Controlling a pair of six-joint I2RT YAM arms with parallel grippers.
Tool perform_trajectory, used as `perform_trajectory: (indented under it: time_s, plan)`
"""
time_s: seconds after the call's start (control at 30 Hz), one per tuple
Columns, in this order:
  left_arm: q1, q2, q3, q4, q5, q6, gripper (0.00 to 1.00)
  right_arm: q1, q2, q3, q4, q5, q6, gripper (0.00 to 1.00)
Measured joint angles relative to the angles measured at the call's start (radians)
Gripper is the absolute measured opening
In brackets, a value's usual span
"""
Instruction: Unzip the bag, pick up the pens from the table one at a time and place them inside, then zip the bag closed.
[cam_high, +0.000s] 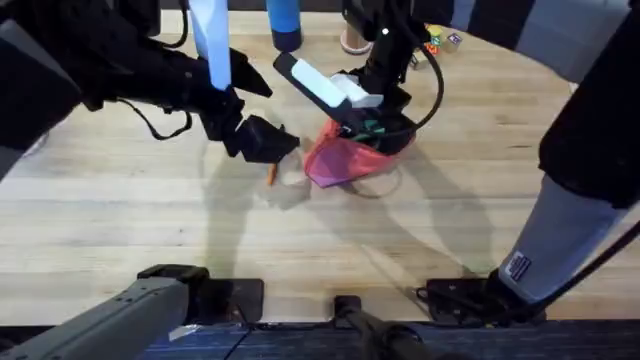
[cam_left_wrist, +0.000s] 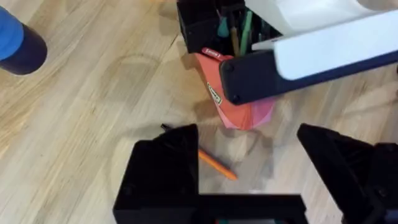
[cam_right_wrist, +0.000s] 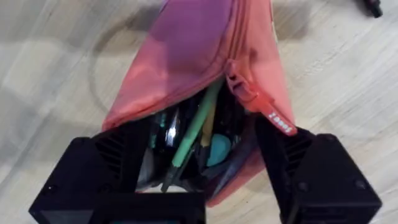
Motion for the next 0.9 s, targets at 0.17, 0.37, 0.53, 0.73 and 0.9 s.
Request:
perform_trajectory:
  time_s: [0.17,0.37,0.53,0.73,0.9]
  plan:
    - [0.000,0.000,0.000,-0.002,0.000,0.000,0.993,0.000,0.000,0.000,0.001,0.001,0.003,0.996]
    - [0.000,0.000,0.000,-0.019,0.000,0.000,0.993,0.000,0.000,0.000,0.000,0.003,0.003,0.996]
    - [0.000,0.000,0.000,-0.026,0.000,0.000,0.993,0.000,-0.032,-0.001,0.001,0.003,0.003,0.996]
    - [0.000,0.000,0.000,-0.043,-0.003,0.000,0.993,-0.006,-0.144,-0.001,0.002,-0.002,0.056,0.996]
    - [0.000,0.000,0.000,-0.006,-0.060,-0.095,0.994,-0.035,-0.223,-0.001,0.005,-0.005,0.138,0.996]
